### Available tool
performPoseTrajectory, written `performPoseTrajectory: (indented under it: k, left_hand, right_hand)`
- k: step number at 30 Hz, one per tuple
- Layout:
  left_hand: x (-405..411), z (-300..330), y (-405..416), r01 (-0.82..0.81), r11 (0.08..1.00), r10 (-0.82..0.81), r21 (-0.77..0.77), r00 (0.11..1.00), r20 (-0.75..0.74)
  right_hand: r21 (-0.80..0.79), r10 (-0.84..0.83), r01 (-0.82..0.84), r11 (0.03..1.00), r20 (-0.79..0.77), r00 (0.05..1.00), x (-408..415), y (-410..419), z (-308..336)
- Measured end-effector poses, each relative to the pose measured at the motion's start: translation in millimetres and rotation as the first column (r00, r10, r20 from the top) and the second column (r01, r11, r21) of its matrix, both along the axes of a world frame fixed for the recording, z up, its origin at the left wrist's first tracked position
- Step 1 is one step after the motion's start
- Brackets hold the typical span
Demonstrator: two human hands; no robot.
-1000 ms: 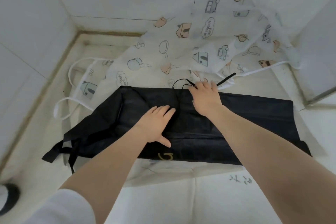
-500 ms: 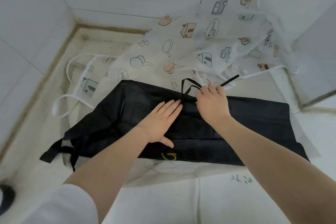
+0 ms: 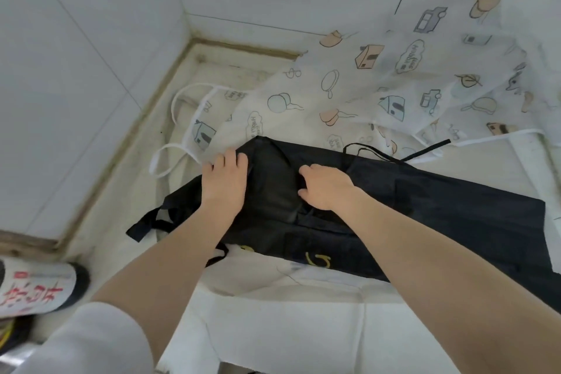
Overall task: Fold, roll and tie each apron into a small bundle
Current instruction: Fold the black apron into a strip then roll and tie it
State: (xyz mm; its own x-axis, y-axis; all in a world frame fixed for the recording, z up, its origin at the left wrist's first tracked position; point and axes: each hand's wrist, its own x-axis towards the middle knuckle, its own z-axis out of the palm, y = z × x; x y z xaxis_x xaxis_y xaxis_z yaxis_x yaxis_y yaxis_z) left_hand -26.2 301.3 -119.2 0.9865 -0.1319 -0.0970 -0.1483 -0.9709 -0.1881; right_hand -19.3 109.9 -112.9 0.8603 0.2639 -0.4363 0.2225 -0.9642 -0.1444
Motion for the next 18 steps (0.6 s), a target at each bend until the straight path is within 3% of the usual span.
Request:
performPoseTrajectory:
  k: [3,8,12,15,18]
  left_hand:
    - [9,8,9,0.021,1.0,-0.021,-0.013,1.0,-0.009]
    - [53,44,40,-0.09,0.971,0.088,-0.22,0.996,-0.018]
    - [72,43,66,-0.124,0.98,0.124,-0.158,0.992,-0.007]
    - [62,28,66,0.022,0.999,-0.017,-0.047,0.995,0.099]
    - [52,12,55,0.161,0.984,-0.16,-0.07,0.987,0.022]
  right_hand:
    - [-0.054,-0.011,0.01,0.998,-0.014,1.0,6,8,2]
    - [-0.122,-0.089,0.081,0.989,-0.06,0.994,13,17,3]
    - [-0.141,-0.125,0.111,0.984,-0.088,0.988,15,22,3]
    - [-0.169,-0.13,0.112,0.979,-0.101,0.986,19,24,4]
    - [-0.192,-0.137,0.117,0.974,-0.096,0.986,23,28,5]
